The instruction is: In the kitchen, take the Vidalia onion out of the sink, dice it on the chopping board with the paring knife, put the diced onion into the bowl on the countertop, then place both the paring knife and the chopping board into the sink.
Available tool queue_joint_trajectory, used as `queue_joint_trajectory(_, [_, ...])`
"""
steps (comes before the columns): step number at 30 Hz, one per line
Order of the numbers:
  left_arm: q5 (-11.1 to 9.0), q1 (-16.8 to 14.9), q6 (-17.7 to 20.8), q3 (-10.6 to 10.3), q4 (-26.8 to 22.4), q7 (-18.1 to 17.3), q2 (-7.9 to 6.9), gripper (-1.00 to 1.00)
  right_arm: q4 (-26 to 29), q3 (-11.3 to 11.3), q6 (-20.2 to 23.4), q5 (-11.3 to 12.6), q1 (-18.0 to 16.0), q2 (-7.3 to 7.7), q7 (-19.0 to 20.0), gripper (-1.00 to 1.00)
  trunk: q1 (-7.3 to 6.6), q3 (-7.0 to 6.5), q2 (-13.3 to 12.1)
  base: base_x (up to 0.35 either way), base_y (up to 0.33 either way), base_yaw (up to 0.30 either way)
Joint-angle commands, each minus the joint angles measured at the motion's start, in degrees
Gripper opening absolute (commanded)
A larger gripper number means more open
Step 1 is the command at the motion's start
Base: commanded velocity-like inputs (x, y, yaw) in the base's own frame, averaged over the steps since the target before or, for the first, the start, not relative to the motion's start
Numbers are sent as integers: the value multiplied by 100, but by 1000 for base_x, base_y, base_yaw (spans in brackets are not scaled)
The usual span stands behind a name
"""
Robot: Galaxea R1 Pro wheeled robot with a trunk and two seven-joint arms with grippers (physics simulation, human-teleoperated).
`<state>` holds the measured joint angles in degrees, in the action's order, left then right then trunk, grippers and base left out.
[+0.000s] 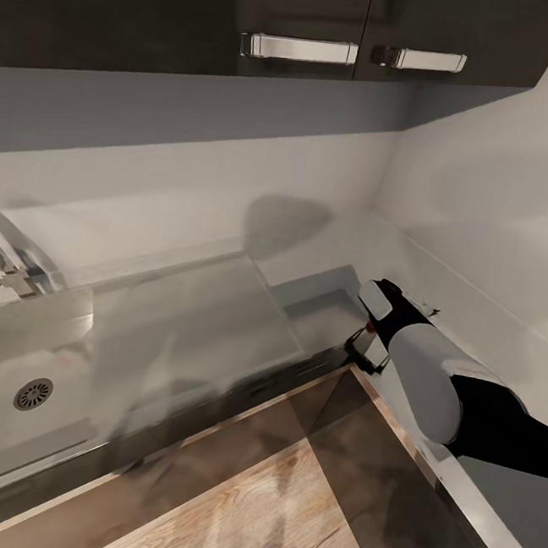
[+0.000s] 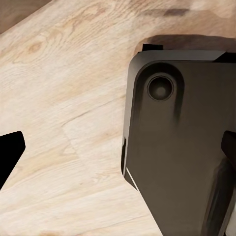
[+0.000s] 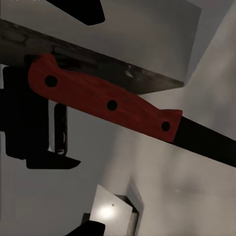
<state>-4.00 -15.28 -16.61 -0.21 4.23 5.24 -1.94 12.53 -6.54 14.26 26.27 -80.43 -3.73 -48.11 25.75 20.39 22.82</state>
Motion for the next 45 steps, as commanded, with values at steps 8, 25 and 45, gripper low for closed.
queue_joint_trajectory(8, [-40,-10,-44,-7,25,-6,0,100,13,-24,59,-51,-1,-19,-20,100,3,43,10,0,0,0])
queue_joint_trajectory(25, [-40,-10,-44,-6,25,-12,0,100,13,-2,59,-67,-2,-22,-23,100,3,196,10,0,0,0])
queue_joint_trajectory(45, [-40,-10,-44,-6,25,-12,0,100,13,4,52,-78,0,-40,-23,100,3,354,10,0,0,0])
